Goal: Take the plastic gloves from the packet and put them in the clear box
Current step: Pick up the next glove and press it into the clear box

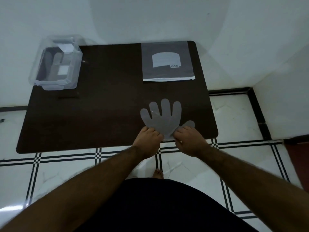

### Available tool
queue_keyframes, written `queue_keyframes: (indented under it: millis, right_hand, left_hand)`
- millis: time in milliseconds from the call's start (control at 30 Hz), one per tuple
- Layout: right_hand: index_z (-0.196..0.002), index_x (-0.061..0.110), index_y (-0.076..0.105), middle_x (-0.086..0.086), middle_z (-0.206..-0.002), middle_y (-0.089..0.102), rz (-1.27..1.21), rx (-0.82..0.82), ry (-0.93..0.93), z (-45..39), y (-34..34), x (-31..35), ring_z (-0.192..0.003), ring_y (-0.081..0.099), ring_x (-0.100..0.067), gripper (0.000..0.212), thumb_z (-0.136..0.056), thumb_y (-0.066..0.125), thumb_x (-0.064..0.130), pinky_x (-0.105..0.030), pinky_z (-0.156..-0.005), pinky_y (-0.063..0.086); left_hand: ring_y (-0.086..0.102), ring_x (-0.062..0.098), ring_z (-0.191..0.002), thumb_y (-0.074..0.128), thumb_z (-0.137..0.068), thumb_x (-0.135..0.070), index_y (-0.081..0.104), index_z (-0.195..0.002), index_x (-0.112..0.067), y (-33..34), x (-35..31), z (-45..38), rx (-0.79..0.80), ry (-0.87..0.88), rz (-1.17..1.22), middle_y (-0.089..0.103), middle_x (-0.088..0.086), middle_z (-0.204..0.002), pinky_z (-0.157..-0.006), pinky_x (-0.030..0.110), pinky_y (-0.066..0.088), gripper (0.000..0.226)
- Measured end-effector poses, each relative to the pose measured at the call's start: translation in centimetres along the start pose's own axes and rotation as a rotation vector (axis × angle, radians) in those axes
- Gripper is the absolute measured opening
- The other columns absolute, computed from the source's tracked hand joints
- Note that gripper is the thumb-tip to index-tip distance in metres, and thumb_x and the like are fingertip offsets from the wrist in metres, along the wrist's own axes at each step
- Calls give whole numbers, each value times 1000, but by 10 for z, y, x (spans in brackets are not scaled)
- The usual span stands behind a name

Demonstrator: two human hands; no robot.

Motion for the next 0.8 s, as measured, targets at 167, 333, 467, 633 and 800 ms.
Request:
queue_keyframes:
  millis: [167, 333, 467, 633, 800]
  right_hand:
    - [-100, 29, 58, 9, -93, 61, -231, -59, -11, -43, -62, 18, -82, 57, -6, 10, -107, 53, 33, -27, -74, 48]
    - [-105, 23, 62, 8, -93, 66, -337, -300, -74, -114, -150, 59, -84, 62, -7, 3, -104, 60, 21, -27, -74, 53]
    - [-112, 16, 68, 8, -94, 69, -496, -398, -69, -188, -213, 101, -86, 65, -2, 10, -104, 63, 13, -19, -75, 53]
    - [-105, 14, 76, 14, -92, 71, -556, -425, -103, -282, -271, 168, -83, 63, 6, 10, -100, 68, 11, -10, -76, 47]
    - [-105, 14, 77, 4, -92, 76, -709, -394, -92, -374, -298, 228, -85, 72, -9, 7, -99, 73, 14, -27, -83, 61]
  left_hand:
    - [57, 16, -112, 52, -105, -38, 63, -110, -32, -69, 66, 8, -87, -204, 255, 65, -6, -112, -106, 43, 44, 13]
    - [70, 19, -99, 53, -106, -32, 60, -114, -33, -143, 161, 28, -258, -444, 439, 72, -7, -101, -102, 47, 48, 11]
    - [72, 18, -107, 60, -103, -28, 62, -134, -33, -209, 245, 55, -404, -495, 484, 76, -10, -113, -107, 50, 50, 32]
    - [70, 15, -95, 71, -96, -23, 70, -134, -27, -267, 351, 85, -473, -432, 527, 72, -10, -102, -95, 41, 59, 39]
    - [68, 12, -91, 72, -96, -17, 82, -113, -21, -306, 462, 103, -478, -443, 512, 70, -15, -91, -93, 37, 59, 21]
Point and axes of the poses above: each hand's wrist, its own z-axis away from the middle knuckle, its own y-axis out of the palm, x = y × z, the point moved 9 cm from there along -z, towards the middle knuckle
